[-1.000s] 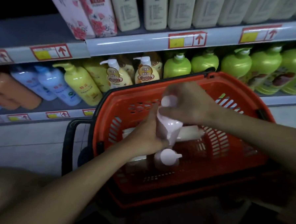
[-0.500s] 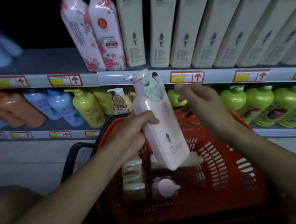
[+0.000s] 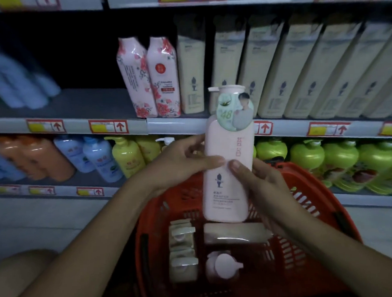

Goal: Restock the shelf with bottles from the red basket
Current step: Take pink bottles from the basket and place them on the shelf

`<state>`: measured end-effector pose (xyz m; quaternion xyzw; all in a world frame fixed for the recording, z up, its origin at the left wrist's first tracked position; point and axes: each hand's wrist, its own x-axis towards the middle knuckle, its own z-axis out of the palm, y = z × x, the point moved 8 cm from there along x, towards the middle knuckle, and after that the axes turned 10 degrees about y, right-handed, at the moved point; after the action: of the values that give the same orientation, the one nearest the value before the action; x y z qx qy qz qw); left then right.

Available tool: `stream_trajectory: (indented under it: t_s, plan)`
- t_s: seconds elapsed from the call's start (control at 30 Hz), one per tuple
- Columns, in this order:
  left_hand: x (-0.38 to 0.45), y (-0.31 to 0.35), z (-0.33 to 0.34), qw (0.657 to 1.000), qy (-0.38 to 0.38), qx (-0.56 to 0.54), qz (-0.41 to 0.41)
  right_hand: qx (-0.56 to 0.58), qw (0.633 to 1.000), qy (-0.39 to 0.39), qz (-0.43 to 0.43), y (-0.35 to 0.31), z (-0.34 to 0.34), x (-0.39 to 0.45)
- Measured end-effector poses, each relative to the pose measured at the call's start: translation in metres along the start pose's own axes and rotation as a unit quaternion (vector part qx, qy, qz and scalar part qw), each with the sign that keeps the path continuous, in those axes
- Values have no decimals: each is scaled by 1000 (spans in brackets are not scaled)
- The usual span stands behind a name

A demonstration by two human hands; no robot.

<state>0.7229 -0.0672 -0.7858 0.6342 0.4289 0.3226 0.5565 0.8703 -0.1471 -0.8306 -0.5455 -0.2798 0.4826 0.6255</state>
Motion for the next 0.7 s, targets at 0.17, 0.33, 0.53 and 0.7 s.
stream_trajectory:
  t_s: [0.17,0.33,0.53,0.7]
  plan:
    - [-17,54,-2,997,34,18,72,-13,994,16,-107,-78,-5,-10]
    - [-22,147,13,989,8,37,143,-37,978,19,-202,-163,-6,-28]
    - [-20,226,27,974,81,11,211,-61,955,52,-284,-252,-11,-39]
    - [9,287,36,958,116,17,261,-113,913,78,-385,-327,-11,-32]
